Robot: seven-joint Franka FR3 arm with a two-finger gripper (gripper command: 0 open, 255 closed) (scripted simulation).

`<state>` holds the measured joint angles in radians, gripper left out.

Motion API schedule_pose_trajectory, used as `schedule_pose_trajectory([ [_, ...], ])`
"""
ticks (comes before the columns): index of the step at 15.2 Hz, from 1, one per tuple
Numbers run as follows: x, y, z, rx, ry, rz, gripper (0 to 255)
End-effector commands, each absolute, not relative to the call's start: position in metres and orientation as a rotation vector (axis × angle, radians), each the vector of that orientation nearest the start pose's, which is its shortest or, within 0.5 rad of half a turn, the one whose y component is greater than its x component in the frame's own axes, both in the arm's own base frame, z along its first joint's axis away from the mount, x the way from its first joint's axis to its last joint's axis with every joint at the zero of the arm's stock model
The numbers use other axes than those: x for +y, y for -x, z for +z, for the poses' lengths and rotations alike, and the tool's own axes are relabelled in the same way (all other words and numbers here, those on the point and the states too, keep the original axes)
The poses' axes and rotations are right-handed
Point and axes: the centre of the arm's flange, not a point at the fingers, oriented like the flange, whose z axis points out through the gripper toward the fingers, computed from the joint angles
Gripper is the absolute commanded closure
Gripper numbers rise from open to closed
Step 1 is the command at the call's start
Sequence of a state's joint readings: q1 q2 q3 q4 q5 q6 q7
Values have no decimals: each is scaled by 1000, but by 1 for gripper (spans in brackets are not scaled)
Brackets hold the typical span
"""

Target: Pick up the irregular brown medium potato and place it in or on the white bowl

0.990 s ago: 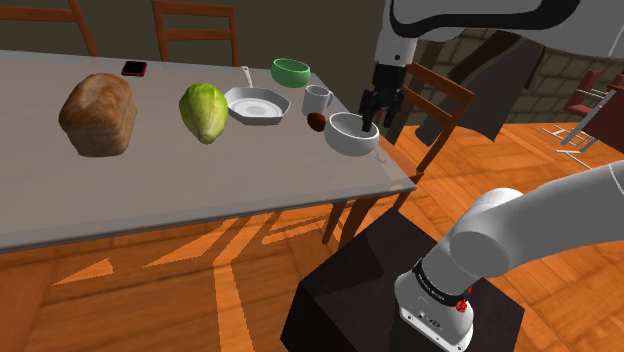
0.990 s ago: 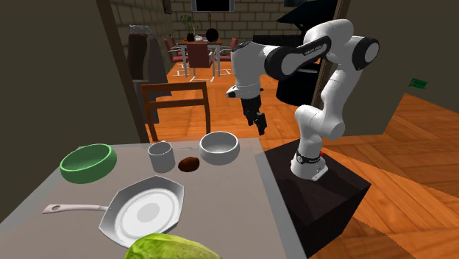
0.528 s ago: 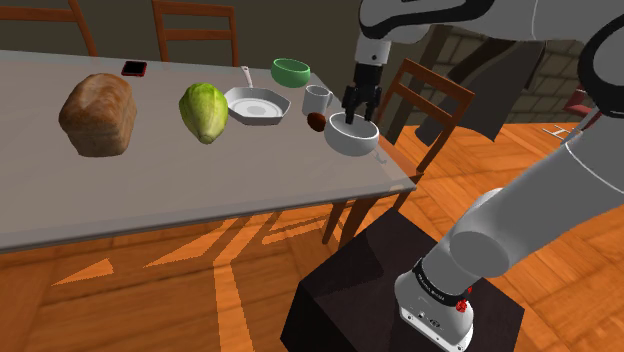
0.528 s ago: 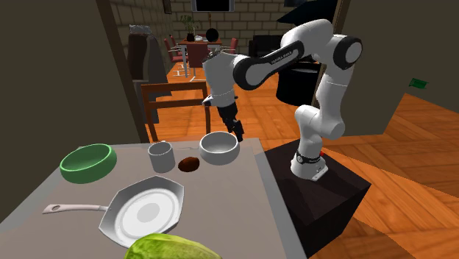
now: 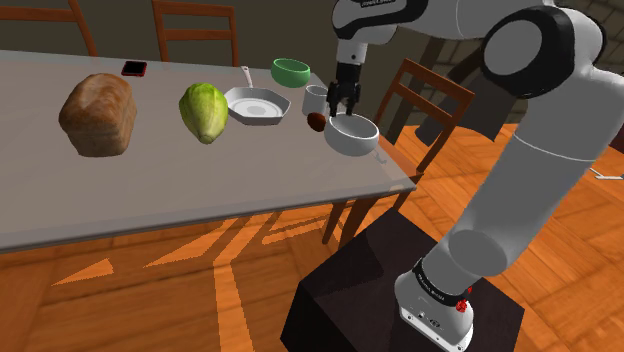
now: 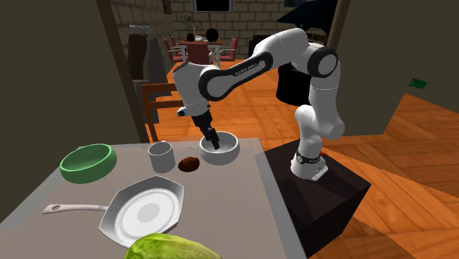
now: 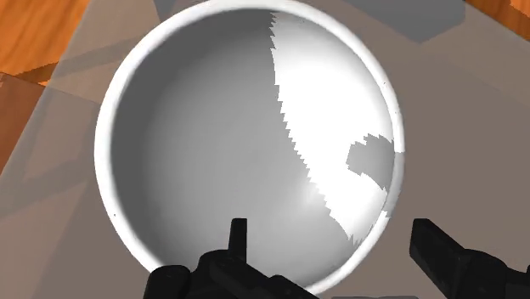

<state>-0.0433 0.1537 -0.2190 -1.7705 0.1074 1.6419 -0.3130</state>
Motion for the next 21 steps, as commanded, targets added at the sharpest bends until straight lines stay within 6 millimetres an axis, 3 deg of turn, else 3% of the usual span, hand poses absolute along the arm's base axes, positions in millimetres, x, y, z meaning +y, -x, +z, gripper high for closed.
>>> schedule_pose_trajectory([
  [1,-140,-583,440,-67,2959,373,0],
  [9,-167,-680,400,-166,2911,388,0],
  [16,-160,-670,365,-166,2911,388,0],
  [21,-160,-670,362,-166,2911,388,0],
])
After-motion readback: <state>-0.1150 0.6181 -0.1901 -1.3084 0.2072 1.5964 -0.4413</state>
